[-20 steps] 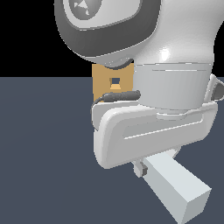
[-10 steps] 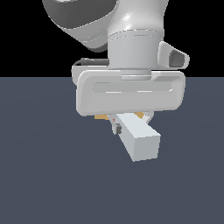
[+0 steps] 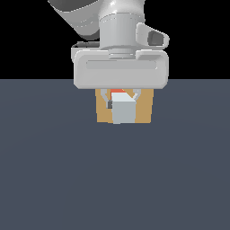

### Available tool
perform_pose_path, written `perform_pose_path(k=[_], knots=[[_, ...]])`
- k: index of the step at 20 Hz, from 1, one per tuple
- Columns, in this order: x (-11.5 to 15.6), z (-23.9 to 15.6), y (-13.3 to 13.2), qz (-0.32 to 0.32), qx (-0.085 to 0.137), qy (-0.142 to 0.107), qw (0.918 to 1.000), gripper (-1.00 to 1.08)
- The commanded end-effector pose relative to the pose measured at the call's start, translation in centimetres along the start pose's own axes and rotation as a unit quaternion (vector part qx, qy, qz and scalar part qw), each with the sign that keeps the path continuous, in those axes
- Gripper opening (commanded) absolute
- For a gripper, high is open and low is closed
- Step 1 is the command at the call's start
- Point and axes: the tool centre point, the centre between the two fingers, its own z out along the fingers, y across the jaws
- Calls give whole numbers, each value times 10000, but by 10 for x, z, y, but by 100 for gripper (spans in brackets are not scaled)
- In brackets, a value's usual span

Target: Insert the peg into the horizontal hole in a box.

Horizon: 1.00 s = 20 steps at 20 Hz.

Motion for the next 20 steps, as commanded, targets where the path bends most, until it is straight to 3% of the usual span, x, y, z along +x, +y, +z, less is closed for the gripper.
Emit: perform_pose_path(k=[1, 9, 20], knots=[[11, -10, -2, 160, -19, -2, 9999, -100], [34, -26, -5, 441, -19, -4, 9990, -100], [37, -26, -4, 479, -6, -5, 9989, -100]])
